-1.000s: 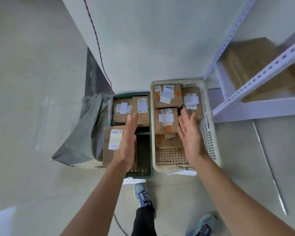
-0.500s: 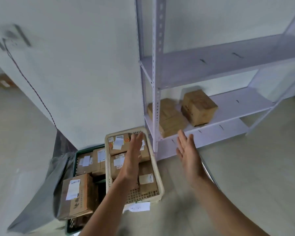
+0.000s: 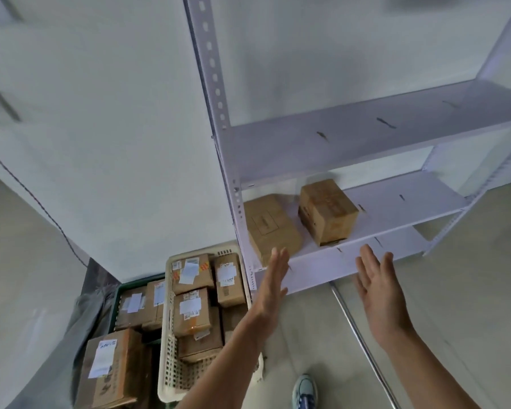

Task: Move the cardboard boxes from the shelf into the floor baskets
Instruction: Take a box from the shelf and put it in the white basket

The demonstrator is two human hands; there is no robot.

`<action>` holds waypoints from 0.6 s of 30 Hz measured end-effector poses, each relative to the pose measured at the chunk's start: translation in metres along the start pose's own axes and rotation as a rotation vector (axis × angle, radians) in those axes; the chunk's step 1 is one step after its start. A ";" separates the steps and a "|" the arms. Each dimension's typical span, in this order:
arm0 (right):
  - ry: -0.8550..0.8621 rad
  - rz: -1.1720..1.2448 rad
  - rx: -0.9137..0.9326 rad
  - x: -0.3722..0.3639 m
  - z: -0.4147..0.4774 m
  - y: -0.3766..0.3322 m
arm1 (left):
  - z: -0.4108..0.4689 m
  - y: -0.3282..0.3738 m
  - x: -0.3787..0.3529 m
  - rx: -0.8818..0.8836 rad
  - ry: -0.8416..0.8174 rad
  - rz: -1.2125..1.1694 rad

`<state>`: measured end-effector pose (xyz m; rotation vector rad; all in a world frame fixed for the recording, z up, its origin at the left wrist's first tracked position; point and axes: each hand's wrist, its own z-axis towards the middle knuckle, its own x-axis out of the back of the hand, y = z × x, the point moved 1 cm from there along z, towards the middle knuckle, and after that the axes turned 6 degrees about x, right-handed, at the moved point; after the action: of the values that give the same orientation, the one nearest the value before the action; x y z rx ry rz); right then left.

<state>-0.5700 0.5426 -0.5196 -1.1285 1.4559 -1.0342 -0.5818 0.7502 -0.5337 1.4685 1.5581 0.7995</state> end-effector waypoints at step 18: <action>-0.057 -0.067 -0.120 0.106 0.228 -0.038 | 0.181 0.050 -0.115 0.132 0.139 -0.112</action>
<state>-0.3484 0.4188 -0.5384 -1.2896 1.4589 -0.9631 -0.4011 0.6254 -0.5555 1.4290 1.8110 0.7587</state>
